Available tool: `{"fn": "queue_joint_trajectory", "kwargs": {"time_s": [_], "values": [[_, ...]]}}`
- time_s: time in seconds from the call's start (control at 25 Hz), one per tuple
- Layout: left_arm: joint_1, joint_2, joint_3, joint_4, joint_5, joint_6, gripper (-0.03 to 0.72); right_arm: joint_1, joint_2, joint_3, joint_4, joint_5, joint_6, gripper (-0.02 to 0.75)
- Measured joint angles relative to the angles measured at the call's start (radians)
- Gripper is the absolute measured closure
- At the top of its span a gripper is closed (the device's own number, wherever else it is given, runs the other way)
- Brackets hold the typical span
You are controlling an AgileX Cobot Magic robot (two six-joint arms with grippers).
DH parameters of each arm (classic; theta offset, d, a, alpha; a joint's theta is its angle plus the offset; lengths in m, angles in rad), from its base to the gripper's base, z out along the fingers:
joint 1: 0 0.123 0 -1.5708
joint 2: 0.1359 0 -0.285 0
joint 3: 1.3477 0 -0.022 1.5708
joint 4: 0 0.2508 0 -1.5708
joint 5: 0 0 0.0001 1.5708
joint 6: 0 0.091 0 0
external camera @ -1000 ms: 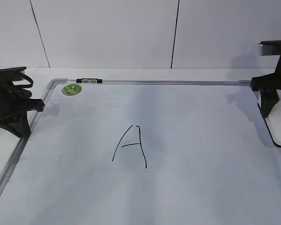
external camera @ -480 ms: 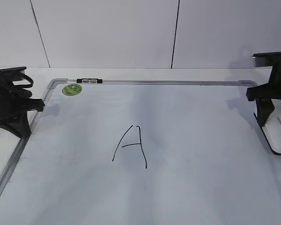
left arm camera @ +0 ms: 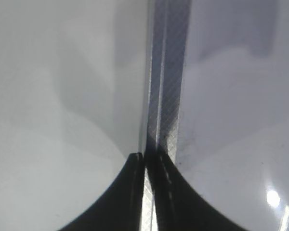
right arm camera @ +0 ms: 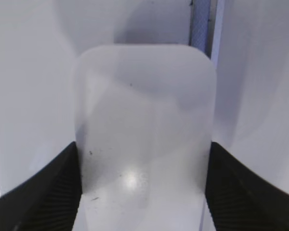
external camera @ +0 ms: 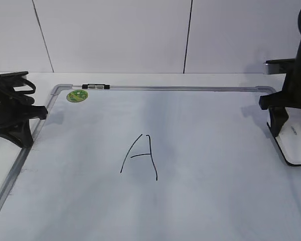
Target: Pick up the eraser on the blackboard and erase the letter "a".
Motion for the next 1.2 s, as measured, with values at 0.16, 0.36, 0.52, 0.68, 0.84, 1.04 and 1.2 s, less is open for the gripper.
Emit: {"fn": "queue_joint_trajectory", "kwargs": {"time_s": [0.16,0.36,0.52,0.68,0.84,1.04,1.2], "values": [[0.0,0.0,0.0,0.0,0.0,0.0,0.647,0.0,0.018,-0.01,0.004,0.0,-0.002,0.195],[0.0,0.0,0.0,0.0,0.0,0.0,0.647,0.0,0.025,-0.029,0.005,-0.002,-0.002,0.195],[0.0,0.0,0.0,0.0,0.0,0.0,0.647,0.0,0.025,-0.042,-0.011,-0.002,-0.002,0.195],[0.0,0.0,0.0,0.0,0.0,0.0,0.647,-0.001,0.025,-0.056,-0.014,-0.002,-0.004,0.195],[0.0,0.0,0.0,0.0,0.0,0.0,0.647,-0.001,0.025,-0.062,-0.014,-0.002,-0.004,0.195],[0.0,0.0,0.0,0.0,0.0,0.0,0.647,-0.002,0.025,-0.062,-0.014,-0.002,-0.004,0.195],[0.0,0.0,0.0,0.0,0.0,0.0,0.647,-0.002,0.025,-0.062,-0.014,-0.002,-0.004,0.195]]}}
